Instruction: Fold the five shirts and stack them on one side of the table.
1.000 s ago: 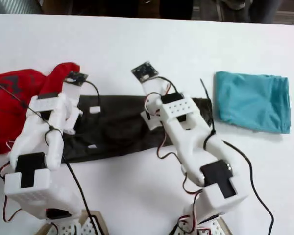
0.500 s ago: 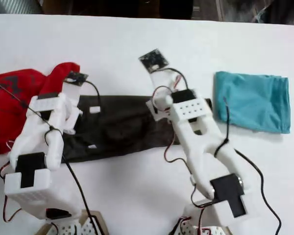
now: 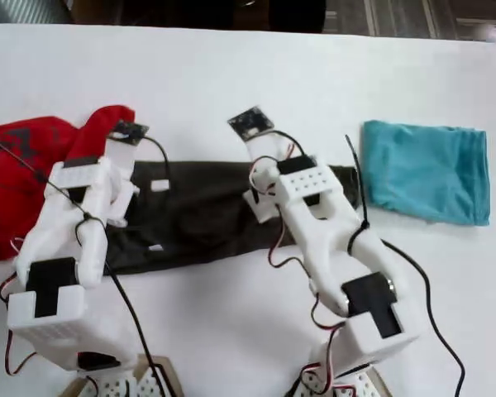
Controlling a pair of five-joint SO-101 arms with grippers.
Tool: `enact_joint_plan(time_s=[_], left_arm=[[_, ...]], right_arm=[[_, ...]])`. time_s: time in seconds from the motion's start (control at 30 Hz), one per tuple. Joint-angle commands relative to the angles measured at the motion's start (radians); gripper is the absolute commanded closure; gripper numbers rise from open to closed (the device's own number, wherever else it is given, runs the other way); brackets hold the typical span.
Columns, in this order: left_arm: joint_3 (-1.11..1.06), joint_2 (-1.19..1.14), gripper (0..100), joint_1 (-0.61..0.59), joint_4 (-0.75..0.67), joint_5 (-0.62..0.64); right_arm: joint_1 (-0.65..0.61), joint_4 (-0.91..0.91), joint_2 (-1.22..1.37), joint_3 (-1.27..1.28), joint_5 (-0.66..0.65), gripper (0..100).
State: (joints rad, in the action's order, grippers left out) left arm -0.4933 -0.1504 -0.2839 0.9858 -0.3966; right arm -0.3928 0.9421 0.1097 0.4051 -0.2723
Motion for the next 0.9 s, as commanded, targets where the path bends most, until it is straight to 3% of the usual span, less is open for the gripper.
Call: enact_joint_plan(time_s=[0.0,0.13,0.43,0.6,0.87], left_arm=[[-0.002,0.005,97,-0.003,-0.021,-0.002],[-0.002,0.005,97,-0.003,-0.021,-0.002],[-0.002,0.005,97,-0.003,-0.021,-0.002],[-0.002,0.005,97,-0.003,-0.021,-0.002],[-0.002,0.005,97,-0.003,-0.021,-0.005]], right_arm=[[-0.038,-0.042,0.015,-0.012,-0.008,97.8],[-0.048,-0.028,0.013,-0.012,-0.008,97.8],[0.154,0.159,-0.286,-0.003,-0.008,97.8],[0.196,0.245,-0.403,0.074,-0.015,97.8],[0.213,-0.068,-0.337,0.351,-0.018,97.8]])
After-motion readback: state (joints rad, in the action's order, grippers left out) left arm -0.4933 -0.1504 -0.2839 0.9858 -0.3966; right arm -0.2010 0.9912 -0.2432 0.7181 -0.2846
